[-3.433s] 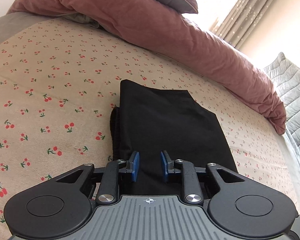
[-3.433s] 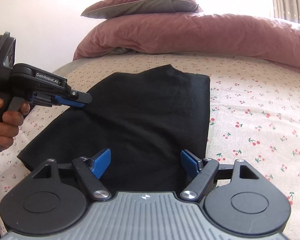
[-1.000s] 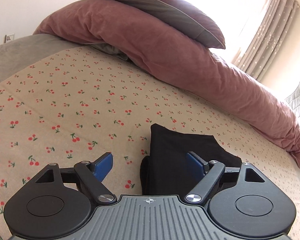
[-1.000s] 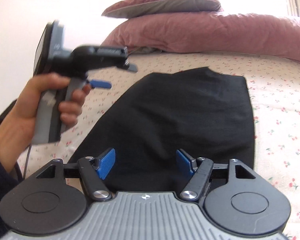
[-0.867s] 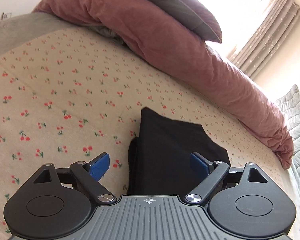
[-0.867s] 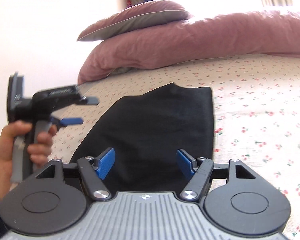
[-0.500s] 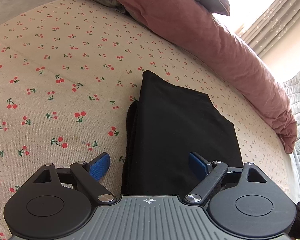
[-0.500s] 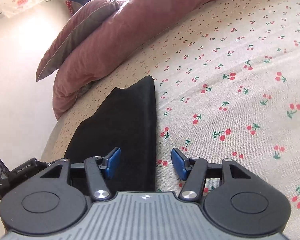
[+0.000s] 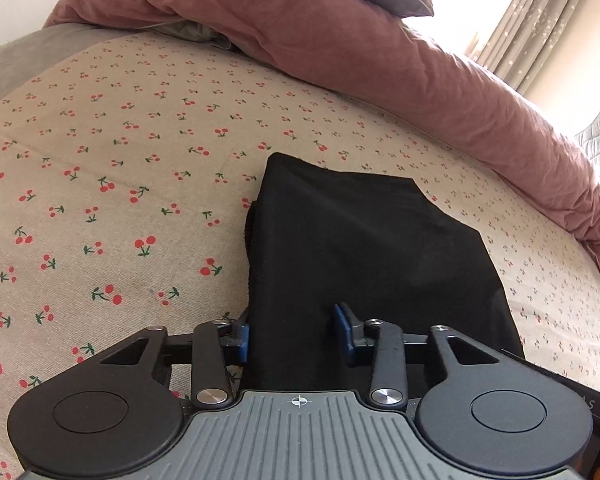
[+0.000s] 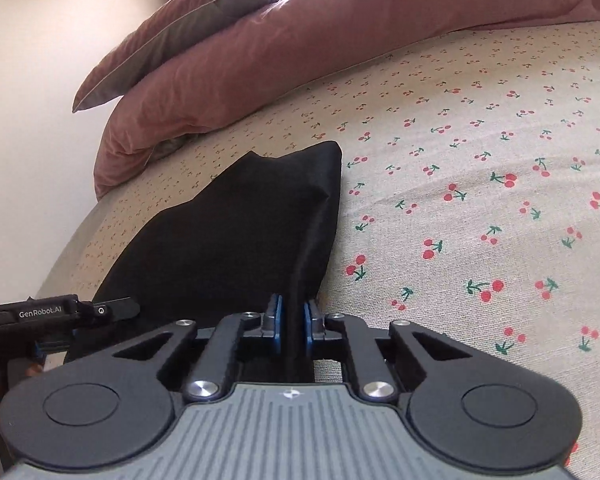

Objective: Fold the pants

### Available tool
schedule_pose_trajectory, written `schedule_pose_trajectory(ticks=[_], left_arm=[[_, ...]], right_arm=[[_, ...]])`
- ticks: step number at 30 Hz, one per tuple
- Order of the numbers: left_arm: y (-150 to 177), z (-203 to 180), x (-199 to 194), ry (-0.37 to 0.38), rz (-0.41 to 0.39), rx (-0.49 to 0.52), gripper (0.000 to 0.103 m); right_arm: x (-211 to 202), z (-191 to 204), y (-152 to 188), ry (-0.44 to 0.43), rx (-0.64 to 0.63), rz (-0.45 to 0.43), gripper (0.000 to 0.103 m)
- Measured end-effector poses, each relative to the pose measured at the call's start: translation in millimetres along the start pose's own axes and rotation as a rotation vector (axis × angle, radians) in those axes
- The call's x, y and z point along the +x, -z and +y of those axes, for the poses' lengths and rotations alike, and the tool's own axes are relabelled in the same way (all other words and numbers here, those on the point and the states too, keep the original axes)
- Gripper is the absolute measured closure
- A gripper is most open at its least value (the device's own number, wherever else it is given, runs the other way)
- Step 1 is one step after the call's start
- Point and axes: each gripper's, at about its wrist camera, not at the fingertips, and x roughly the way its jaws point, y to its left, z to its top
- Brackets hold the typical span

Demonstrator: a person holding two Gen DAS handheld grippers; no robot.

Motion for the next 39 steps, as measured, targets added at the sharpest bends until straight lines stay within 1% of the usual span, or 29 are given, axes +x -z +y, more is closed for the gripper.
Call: schedule_pose_trajectory(ticks=[2,5,9,11,13,16,18,19,20,21,22,23,24,25,27,28,30,33,35,36,39], left_arm=[[-4,-1,-8,0.030,-0.024,-0.020,0.090],[-8,-14,-19,0.080,-0.049,-0.028,0.096],[-8,-47,-19,0.126,-0.058,-0.019,0.096],[-7,-66,-17,0.156,-0.069,-0.009,0.096],[-8,-84,-12,0.197,-0.086,-0.004,0.097],[-8,-112,1,0.242,-0.106,0.025,0.096],[-3,-129,16,0.235,-0.081,0.056,0.096],[0,-135,26,0.220,-0.057,0.070,0.095],[5,-140,39,0.190,-0.024,0.084,0.095],[11,-143,51,0.138,-0.005,0.104,0.093],[15,-145,58,0.094,-0.007,0.133,0.086],[18,-147,61,0.079,-0.015,0.163,0.081],[19,-147,62,0.076,-0.021,0.189,0.081],[19,-147,62,0.077,-0.022,0.198,0.080],[18,-143,59,0.082,-0.015,0.211,0.079],[18,-142,59,0.085,-0.013,0.216,0.078],[16,-142,59,0.096,-0.007,0.197,0.078],[13,-141,51,0.095,-0.006,0.175,0.078],[12,-142,40,0.068,-0.037,0.190,0.080],[13,-143,33,0.049,-0.061,0.204,0.079],[17,-147,9,0.004,-0.136,0.226,0.079]], right_arm=[[-7,8,-2,0.025,-0.037,-0.022,0.103],[-23,17,-9,0.059,-0.099,-0.065,0.103],[-50,11,-21,0.101,-0.115,-0.124,0.103],[-66,-1,-27,0.116,-0.091,-0.150,0.103],[-79,-10,-32,0.149,-0.089,-0.189,0.103],[-97,-37,-39,0.175,-0.033,-0.238,0.103],[-100,-57,-40,0.198,0.007,-0.241,0.103],[-97,-68,-41,0.203,0.024,-0.223,0.103],[-89,-79,-40,0.211,0.037,-0.188,0.103],[-79,-92,-39,0.226,0.064,-0.140,0.103],[-68,-106,-37,0.231,0.110,-0.091,0.101],[-59,-119,-34,0.224,0.157,-0.054,0.095],[-54,-130,-32,0.210,0.194,-0.037,0.091],[-54,-136,-32,0.188,0.220,-0.041,0.091],[-56,-135,-34,0.183,0.242,-0.043,0.090],[-55,-132,-34,0.192,0.229,-0.046,0.089],[-50,-122,-30,0.227,0.163,-0.047,0.087],[-52,-116,-29,0.256,0.138,-0.049,0.086],[-62,-113,-30,0.270,0.148,-0.074,0.081],[-69,-110,-29,0.277,0.145,-0.098,0.080],[-90,-97,-24,0.257,0.118,-0.157,0.076]])
